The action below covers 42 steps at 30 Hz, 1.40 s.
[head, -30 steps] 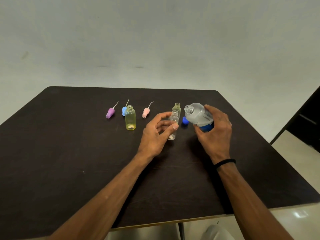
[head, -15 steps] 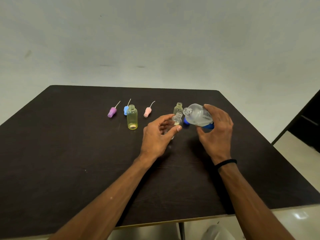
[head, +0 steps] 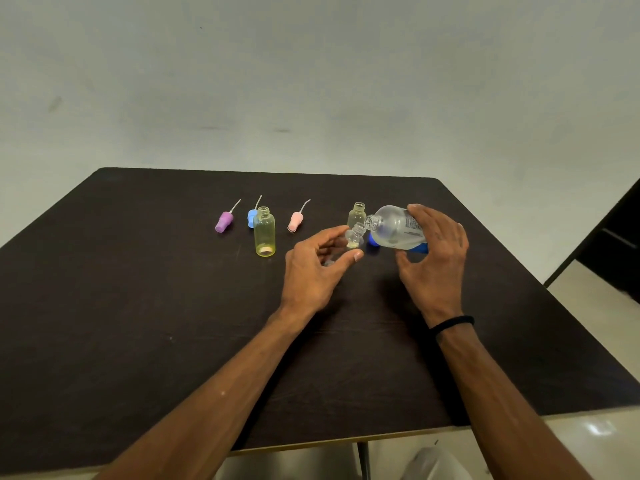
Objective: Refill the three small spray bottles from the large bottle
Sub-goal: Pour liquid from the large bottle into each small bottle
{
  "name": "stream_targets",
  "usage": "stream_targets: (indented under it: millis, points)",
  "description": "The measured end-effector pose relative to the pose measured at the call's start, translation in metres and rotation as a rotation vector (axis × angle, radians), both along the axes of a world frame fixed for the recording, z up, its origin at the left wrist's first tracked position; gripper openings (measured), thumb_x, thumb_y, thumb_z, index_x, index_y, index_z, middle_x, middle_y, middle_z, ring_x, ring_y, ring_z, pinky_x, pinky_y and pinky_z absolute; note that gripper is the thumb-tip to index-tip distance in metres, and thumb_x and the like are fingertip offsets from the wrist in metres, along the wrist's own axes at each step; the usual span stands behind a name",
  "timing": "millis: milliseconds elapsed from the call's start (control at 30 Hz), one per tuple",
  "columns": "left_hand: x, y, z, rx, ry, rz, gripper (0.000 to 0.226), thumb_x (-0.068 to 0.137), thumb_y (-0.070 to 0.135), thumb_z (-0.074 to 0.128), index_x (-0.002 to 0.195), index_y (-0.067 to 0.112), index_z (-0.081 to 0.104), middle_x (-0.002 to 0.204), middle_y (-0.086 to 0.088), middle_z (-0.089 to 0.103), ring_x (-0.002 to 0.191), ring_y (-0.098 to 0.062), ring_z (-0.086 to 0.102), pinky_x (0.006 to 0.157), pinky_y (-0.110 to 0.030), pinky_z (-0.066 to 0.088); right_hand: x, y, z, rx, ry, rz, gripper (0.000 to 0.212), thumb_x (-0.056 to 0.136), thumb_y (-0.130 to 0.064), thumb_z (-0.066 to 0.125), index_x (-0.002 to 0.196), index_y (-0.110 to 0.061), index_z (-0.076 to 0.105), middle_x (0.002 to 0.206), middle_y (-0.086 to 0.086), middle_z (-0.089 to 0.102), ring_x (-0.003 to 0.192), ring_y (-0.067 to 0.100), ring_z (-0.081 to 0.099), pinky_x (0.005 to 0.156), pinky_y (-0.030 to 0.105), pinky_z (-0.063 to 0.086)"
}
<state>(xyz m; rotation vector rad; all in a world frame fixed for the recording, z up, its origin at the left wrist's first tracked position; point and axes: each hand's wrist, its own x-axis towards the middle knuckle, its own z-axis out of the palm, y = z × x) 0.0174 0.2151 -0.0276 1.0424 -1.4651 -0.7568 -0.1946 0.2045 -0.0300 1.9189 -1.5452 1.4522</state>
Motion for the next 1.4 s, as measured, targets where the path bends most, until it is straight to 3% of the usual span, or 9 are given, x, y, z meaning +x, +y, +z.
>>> stream_targets:
  millis: [1400]
  points:
    - [-0.0008,-0.0011,0.0,0.013,-0.02,-0.004,0.053,0.084,0.025,0.089,0.133,0.017,0.072,0.11,0.007,0.079,0.103,-0.001,0.074,0.096,-0.026,0.06,0.0022,0.0023,0.0045,-0.008,0.041,-0.032,0.087,0.071,0.006,0.088,0.149,-0.02,0.057,0.15,0.005,0.058,0.146,0.024,0.047,0.123,0.073,0.022]
